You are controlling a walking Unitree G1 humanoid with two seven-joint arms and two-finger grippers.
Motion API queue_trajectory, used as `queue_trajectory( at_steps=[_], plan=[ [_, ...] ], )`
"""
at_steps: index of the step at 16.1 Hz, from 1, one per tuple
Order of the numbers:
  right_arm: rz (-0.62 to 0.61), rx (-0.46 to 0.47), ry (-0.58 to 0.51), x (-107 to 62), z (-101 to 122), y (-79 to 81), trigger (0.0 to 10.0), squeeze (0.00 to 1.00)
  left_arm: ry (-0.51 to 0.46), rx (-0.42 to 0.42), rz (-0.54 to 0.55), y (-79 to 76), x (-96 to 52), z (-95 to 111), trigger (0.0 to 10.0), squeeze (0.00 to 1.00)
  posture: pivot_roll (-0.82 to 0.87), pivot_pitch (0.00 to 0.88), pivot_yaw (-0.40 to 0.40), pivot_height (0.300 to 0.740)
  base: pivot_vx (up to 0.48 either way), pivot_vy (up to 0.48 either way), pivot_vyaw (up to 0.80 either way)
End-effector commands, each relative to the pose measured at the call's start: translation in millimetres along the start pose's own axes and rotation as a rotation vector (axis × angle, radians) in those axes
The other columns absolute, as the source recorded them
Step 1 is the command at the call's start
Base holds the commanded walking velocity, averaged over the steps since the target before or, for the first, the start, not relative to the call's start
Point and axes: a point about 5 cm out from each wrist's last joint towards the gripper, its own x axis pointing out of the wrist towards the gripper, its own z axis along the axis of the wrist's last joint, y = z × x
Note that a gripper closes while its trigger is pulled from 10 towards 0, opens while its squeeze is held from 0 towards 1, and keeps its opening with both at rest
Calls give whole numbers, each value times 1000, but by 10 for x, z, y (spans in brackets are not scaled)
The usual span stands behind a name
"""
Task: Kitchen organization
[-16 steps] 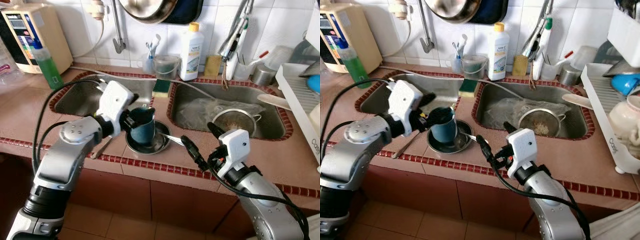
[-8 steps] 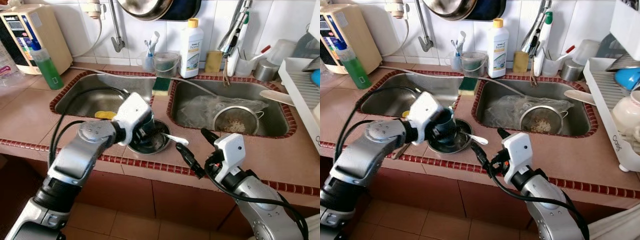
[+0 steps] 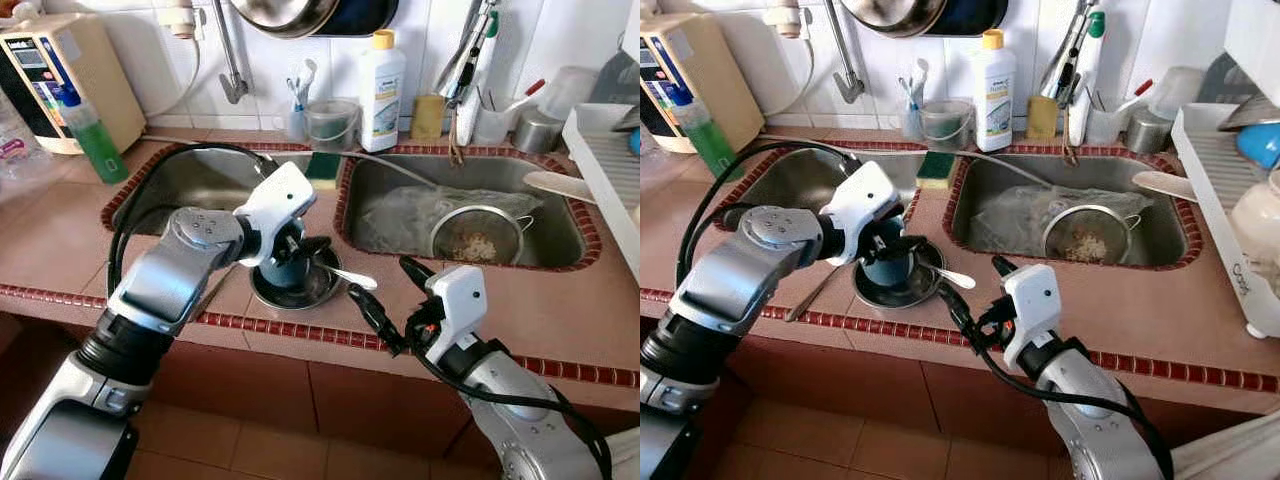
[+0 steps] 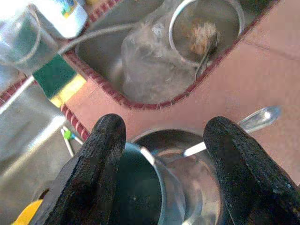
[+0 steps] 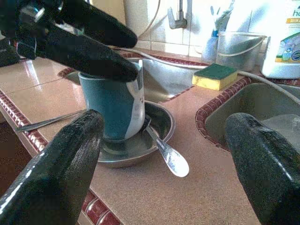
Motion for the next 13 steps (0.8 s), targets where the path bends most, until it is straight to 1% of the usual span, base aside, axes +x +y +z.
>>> queue_trajectory(
  at_steps=[1,3,4,6,9,11,13],
  plan=[
    [15,-1,-16,20,40,61,10000,0,35,19,6,72,-36,16,10000,0,-210,30,126,736,0,0,0],
    [14,0,-12,17,32,67,10000,0,62,19,-2,91,-52,-14,10000,0,-212,24,130,736,0,0,0],
    [14,-1,-10,15,26,70,10000,0,85,14,-24,89,-68,-52,10000,0,-211,22,131,736,0,0,0],
    [14,-2,-10,23,23,72,10000,0,122,9,-27,102,-76,-122,10000,0,-211,18,132,736,0,0,0],
    [23,-5,-9,30,20,83,10000,0,155,10,-50,77,-83,-193,10000,0,-206,17,130,736,0,0,0],
    [24,-7,-6,37,13,79,10000,0,173,1,-50,66,-71,-233,10000,0,-202,16,129,736,0,0,0],
    [26,-5,-6,44,10,85,10000,0,194,-13,-63,8,-16,-288,10000,0,-198,18,128,736,0,0,0]
  ],
)
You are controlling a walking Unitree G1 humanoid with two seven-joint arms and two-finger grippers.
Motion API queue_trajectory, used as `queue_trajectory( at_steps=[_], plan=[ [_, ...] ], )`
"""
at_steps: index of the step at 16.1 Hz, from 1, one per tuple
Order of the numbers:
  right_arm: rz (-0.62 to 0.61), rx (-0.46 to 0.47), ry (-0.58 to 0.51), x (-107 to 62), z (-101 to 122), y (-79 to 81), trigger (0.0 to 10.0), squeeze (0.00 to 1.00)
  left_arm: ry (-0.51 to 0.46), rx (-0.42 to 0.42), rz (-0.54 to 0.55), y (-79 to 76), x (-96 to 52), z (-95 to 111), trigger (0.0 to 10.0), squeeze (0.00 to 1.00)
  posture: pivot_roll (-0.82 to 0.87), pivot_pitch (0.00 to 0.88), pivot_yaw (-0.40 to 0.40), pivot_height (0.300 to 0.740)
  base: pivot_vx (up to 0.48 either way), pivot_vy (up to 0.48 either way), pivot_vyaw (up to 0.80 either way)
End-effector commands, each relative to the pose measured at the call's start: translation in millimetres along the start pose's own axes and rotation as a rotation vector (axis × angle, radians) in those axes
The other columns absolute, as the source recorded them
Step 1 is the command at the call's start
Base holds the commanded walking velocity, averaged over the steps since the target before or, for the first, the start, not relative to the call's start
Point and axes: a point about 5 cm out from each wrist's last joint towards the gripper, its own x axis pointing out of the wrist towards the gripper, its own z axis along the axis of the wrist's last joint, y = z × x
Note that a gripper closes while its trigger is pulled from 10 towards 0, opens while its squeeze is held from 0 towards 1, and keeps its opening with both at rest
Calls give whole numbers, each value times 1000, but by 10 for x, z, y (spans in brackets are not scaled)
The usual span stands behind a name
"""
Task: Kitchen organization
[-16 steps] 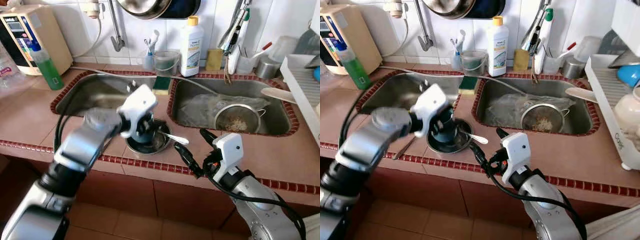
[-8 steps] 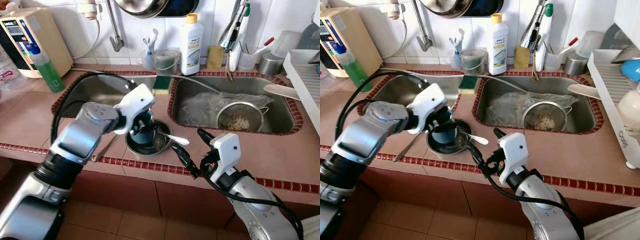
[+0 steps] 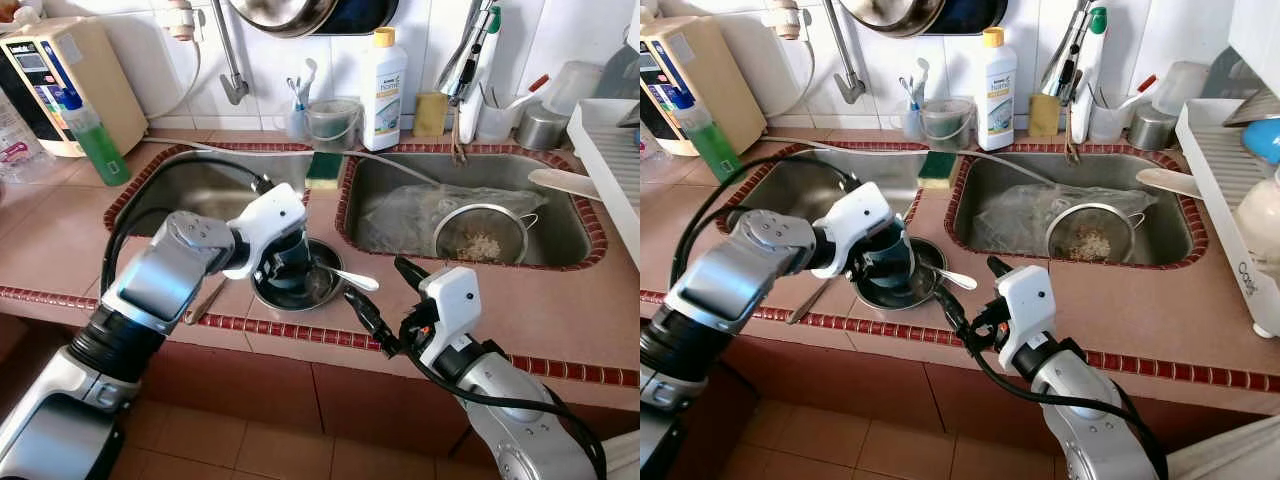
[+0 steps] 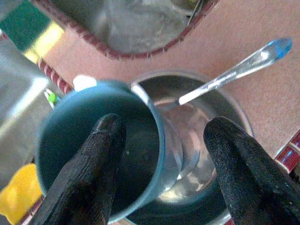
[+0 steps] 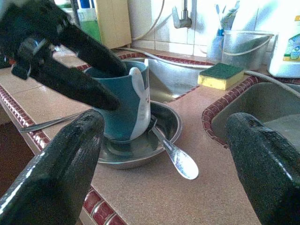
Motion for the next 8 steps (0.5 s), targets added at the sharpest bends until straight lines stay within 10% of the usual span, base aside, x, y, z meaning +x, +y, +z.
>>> queue_trajectory(
  at_steps=[1,4,5,6,8],
  plan=[
    [17,-3,-8,30,20,47,10000,0,39,-6,2,-21,36,-83,10000,0,-199,23,129,736,0,0,0],
    [16,4,-10,33,28,58,10000,0,32,-1,-9,-51,73,-75,9804,0,-200,32,131,736,0,0,0],
    [16,3,-9,31,27,59,10000,0,31,-6,-5,-45,77,-73,3098,0,-200,34,132,736,0,0,0],
    [14,3,-9,28,27,60,10000,0,23,-20,2,-23,81,-64,0,0,-200,38,135,736,0,0,0],
    [9,6,-8,29,25,60,10000,0,11,-21,8,1,73,-33,0,0,-199,41,138,736,0,0,0]
  ],
)
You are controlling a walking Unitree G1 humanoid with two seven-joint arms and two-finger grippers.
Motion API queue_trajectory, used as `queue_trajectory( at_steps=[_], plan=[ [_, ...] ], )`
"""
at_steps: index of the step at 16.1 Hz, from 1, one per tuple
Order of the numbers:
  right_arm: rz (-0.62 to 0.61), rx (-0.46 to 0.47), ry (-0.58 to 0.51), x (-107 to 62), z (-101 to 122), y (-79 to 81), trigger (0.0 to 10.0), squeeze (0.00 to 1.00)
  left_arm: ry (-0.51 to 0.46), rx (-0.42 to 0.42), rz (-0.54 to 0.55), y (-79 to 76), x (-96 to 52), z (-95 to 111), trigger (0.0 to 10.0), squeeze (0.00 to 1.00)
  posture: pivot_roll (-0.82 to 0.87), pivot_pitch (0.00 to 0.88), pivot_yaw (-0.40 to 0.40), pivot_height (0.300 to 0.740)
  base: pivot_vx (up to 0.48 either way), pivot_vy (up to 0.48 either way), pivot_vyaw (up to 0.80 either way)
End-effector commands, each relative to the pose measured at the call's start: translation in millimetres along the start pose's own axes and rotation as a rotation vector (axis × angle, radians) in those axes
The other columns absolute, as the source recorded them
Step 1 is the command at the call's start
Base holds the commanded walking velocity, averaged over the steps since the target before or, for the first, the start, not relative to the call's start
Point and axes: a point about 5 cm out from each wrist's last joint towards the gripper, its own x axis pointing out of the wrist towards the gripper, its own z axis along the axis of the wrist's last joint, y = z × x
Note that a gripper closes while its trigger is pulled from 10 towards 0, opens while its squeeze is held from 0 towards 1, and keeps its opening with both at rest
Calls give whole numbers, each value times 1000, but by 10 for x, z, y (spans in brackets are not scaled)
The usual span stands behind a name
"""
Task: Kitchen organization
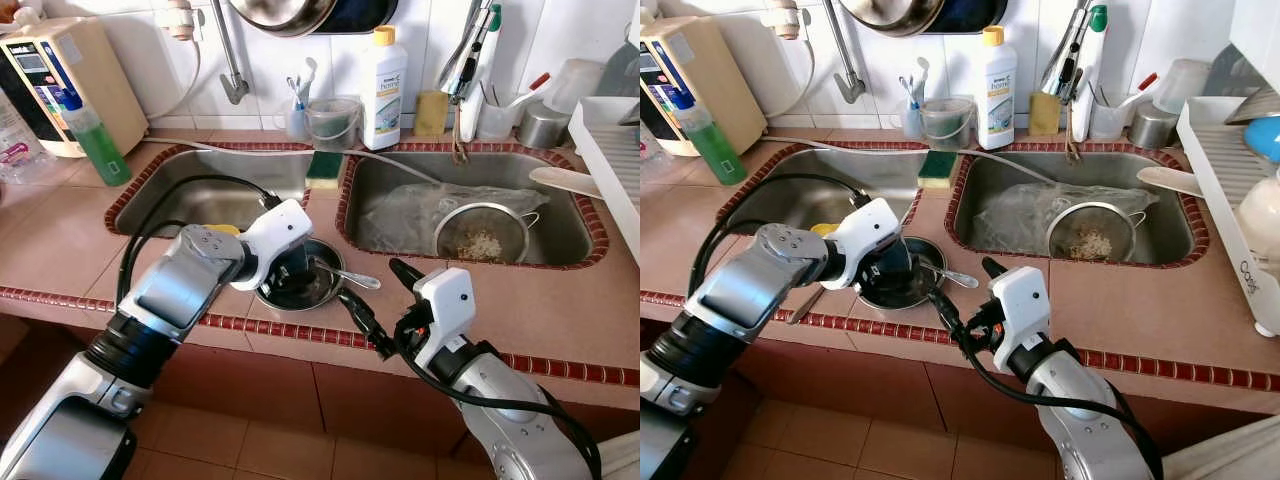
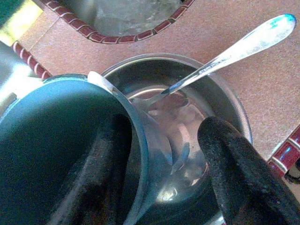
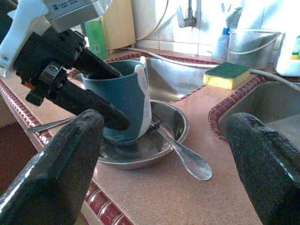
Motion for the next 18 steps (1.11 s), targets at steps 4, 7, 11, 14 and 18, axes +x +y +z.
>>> queue_trajectory(
  at_steps=[4,7,11,14,18],
  plan=[
    [-5,2,-13,16,38,21,10000,0,-12,9,28,97,-64,42,0,0,-197,45,138,736,0,0,0],
    [-5,0,-14,21,43,14,10000,0,-21,4,36,118,-69,61,0,0,-194,48,136,736,0,0,0],
    [0,-4,-18,33,52,12,10000,0,-26,8,38,130,-74,69,0,0,-193,48,133,736,0,0,0],
    [4,-7,-22,40,64,4,10000,0,-32,10,35,134,-75,84,0,0,-194,48,129,736,0,0,0],
    [10,-6,-20,48,67,7,10000,0,-42,9,29,132,-82,108,0,0,-195,49,127,736,0,0,0]
  ],
)
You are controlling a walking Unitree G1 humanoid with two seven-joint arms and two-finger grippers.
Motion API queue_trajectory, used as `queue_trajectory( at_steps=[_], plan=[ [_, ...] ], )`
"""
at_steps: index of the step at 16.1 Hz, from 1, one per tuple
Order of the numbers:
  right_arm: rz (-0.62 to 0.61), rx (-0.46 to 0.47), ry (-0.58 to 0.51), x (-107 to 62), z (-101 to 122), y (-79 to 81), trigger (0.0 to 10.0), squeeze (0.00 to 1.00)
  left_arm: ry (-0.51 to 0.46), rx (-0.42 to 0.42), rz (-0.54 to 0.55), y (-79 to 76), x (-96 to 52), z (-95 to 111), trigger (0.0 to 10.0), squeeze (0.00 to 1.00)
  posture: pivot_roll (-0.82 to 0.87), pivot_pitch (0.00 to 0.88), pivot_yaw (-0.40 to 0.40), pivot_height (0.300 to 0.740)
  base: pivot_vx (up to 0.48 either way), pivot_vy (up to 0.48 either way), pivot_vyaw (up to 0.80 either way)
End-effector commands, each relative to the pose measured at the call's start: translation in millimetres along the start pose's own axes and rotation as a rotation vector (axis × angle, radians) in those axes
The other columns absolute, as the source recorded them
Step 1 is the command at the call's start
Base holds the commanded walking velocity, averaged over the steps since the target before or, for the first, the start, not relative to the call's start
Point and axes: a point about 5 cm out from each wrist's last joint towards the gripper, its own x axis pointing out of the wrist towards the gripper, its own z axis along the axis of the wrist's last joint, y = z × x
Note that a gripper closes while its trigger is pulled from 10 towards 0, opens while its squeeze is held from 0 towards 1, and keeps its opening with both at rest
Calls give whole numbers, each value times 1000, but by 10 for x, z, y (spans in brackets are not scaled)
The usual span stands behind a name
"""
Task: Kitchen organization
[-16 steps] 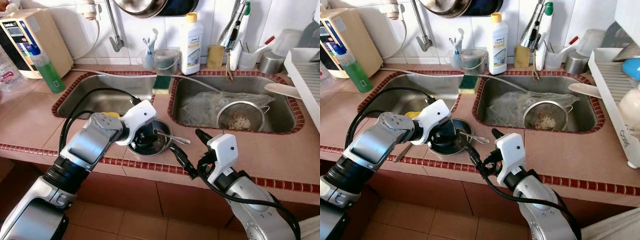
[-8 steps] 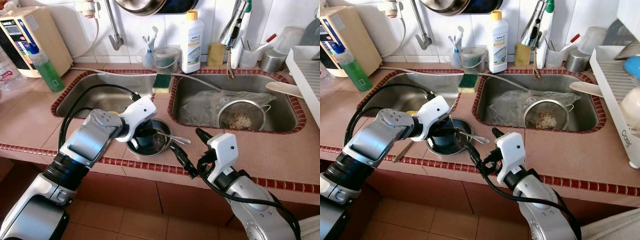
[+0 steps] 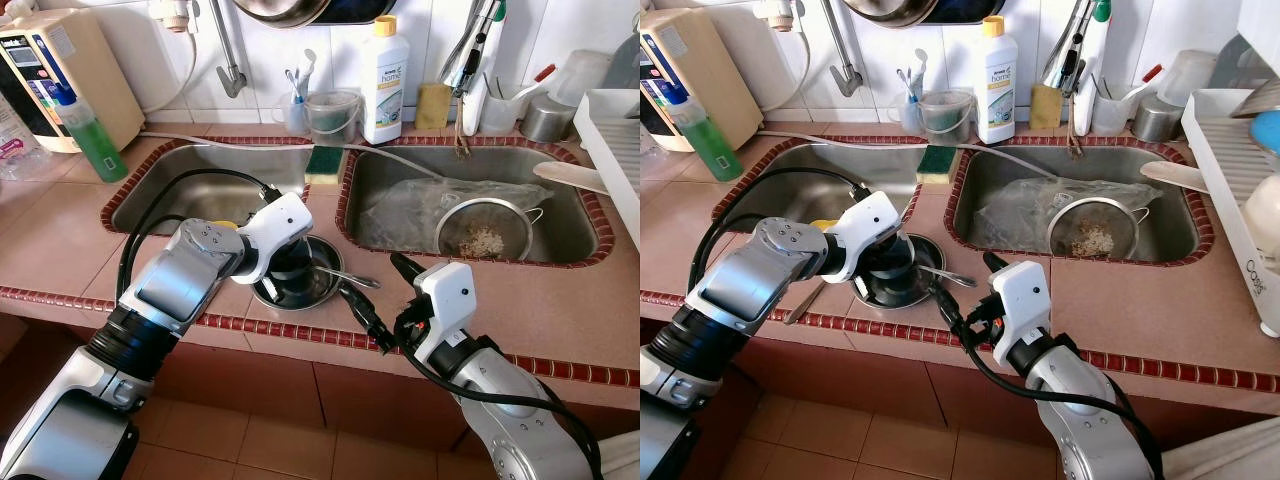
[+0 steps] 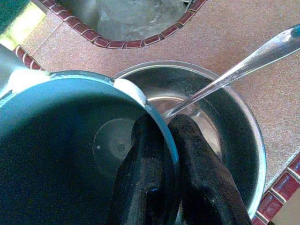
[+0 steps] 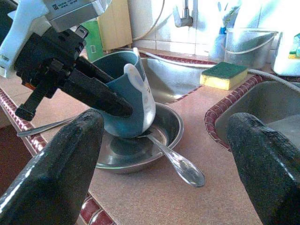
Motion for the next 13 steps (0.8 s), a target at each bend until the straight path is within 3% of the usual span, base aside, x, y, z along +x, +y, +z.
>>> queue_trajectory(
  at_steps=[1,4,9,10,11,12,13],
  plan=[
    [17,5,-6,22,22,22,10000,0,-24,1,18,76,-63,61,0,0,-195,47,126,736,0,0,0],
    [20,6,-7,30,26,23,10000,0,-34,10,31,123,-112,91,0,0,-194,48,124,736,0,0,0],
    [21,4,-14,51,41,16,10000,0,-150,-55,152,431,-379,316,0,0,-188,42,116,736,0,0,0],
    [15,6,-20,66,53,4,10000,0,-206,-114,171,478,-420,356,2510,0,-188,39,114,736,0,0,0],
    [10,4,-28,79,65,-9,10000,0,-264,-128,182,495,-441,386,3412,0,-187,38,111,736,0,0,0],
    [0,5,-37,98,82,-27,10000,0,-373,-166,181,477,-444,429,10000,0,-186,35,109,736,0,0,0],
    [-7,5,-43,109,91,-39,10000,0,-432,-196,195,474,-444,439,10000,0,-185,32,107,736,0,0,0]
  ],
)
